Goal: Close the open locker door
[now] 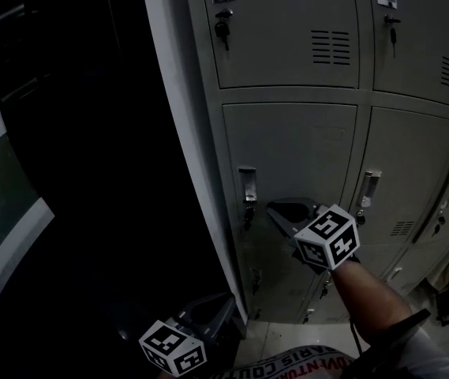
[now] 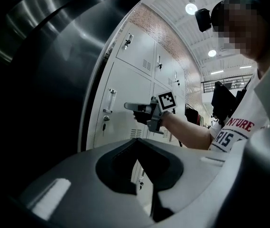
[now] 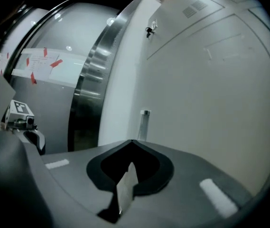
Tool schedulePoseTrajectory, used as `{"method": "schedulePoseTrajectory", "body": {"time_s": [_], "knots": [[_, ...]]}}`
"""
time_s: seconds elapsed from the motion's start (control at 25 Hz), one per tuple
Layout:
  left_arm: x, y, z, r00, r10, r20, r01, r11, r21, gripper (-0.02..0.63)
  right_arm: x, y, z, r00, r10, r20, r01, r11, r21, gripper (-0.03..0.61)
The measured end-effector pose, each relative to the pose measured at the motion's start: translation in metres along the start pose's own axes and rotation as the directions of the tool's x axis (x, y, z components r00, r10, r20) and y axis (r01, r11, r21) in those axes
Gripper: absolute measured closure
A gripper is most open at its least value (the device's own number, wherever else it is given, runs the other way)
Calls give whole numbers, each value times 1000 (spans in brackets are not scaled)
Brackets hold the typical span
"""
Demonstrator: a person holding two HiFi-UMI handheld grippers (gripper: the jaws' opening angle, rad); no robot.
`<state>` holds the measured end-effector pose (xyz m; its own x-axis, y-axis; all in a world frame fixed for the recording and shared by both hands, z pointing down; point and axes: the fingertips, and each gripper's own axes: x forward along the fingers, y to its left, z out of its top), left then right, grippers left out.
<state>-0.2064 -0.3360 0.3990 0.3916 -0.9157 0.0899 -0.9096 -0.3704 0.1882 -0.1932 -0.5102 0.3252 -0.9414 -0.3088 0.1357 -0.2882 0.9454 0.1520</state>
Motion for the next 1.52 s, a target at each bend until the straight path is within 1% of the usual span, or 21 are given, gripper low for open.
{"method": "schedulePoseTrajectory", "body": {"time_s": [0.08,0.16,0.24,0.4,0.64,0.72,0.8,0.92,1.08,1.24,1.36,1.52], "knots": [[-10,-7,-7,1000,-11,-12,11,1000,2,609,-19,25,-11,999,27,-24,-27,999,-16,586],[-21,-20,-11,999,-28,-22,28,1000,4,609,-44,55,-25,997,60,-52,-61,998,-6,586],[-35,-37,-15,998,-60,-28,60,998,5,609,-73,86,-37,995,71,-74,-71,997,7,586],[-77,-86,-24,989,-137,-57,139,990,15,609,-137,156,-51,994,47,-100,-43,998,44,586],[-166,-163,-50,961,-254,-108,258,966,18,609,-232,286,-47,997,-20,-76,29,992,121,585],[-193,-186,-62,950,-290,-118,293,956,8,609,-255,331,-55,995,-27,-91,42,987,157,584],[-219,-206,-73,940,-319,-121,321,947,-2,609,-272,373,-64,995,-10,-103,32,975,218,584],[-248,-231,-78,928,-355,-114,357,934,-6,609,-293,420,-70,995,7,-95,23,951,308,584],[-274,-255,-85,911,-394,-120,396,918,-13,609,-315,456,-66,996,-16,-89,45,942,332,584],[-283,-273,-83,901,-419,-113,421,907,-3,609,-329,478,-61,997,-5,-72,29,940,341,584],[-286,-282,-81,897,-429,-107,432,902,4,609,-336,486,-61,997,1,-71,23,939,343,584],[-290,-286,-82,896,-430,-109,433,901,6,609,-340,490,-58,997,-1,-73,25,941,338,584]]}}
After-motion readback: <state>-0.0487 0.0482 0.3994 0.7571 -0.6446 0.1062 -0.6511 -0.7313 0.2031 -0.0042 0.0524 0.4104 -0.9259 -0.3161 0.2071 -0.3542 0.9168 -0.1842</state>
